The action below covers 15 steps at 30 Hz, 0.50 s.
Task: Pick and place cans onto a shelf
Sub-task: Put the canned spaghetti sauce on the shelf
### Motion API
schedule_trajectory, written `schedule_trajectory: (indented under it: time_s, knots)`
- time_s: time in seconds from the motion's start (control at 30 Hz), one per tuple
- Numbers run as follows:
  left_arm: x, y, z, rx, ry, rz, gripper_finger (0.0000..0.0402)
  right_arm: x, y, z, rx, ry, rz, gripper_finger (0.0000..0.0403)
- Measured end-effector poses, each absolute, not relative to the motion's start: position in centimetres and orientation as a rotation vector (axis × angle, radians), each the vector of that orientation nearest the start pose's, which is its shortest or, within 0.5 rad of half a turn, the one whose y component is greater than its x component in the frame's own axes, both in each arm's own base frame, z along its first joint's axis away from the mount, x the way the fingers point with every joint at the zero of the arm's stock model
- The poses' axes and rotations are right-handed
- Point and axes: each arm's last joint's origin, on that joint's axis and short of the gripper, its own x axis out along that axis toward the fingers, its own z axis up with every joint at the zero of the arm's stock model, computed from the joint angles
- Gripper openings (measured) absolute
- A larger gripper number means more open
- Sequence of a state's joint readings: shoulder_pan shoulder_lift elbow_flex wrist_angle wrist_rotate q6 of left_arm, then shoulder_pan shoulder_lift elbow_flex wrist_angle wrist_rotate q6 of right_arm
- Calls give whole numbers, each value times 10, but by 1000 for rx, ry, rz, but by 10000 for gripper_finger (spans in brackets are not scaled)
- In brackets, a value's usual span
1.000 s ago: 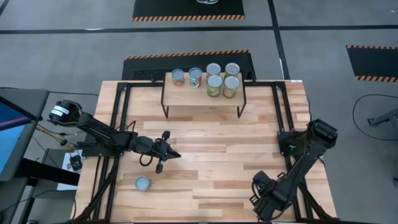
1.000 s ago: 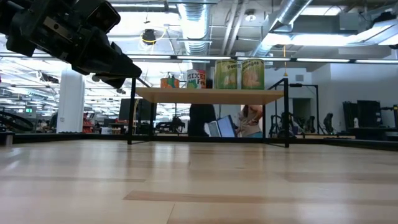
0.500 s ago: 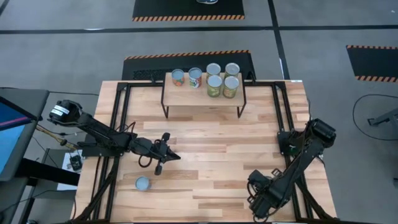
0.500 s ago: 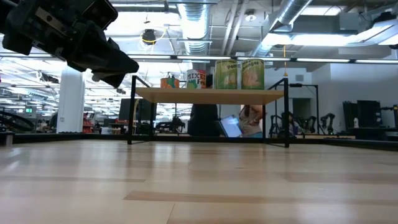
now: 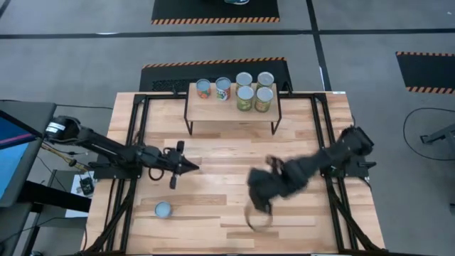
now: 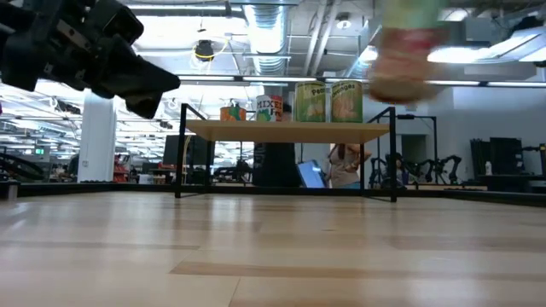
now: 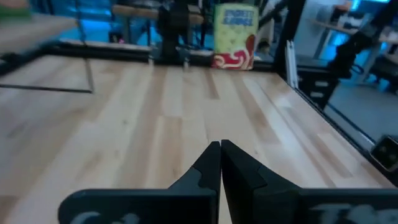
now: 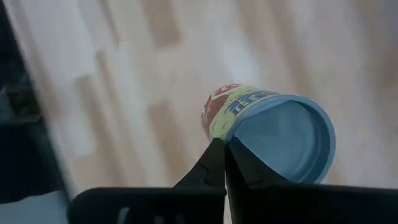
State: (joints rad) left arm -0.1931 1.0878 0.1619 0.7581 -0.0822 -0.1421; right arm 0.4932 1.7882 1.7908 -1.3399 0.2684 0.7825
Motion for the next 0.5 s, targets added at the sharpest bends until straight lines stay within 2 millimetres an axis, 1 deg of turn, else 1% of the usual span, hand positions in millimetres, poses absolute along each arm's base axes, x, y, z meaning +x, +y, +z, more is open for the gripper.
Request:
schedule_trajectory:
  time_s: [0.1,0.2,0.3,0.4,0.5]
  knots:
    - [179,-26,167,-99,160,-66,0,330,112,348,62,1139,-249,8]
    - [174,-19,171,-73,155,-33,0,352,64,363,-64,1029,-226,9]
    - [172,-12,174,-65,143,2,0,368,14,379,-162,914,-188,9]
    - [172,-6,175,-55,139,26,0,376,-32,388,-223,823,-162,6]
    - [172,0,174,-57,147,52,0,373,-67,390,-261,809,-165,5]
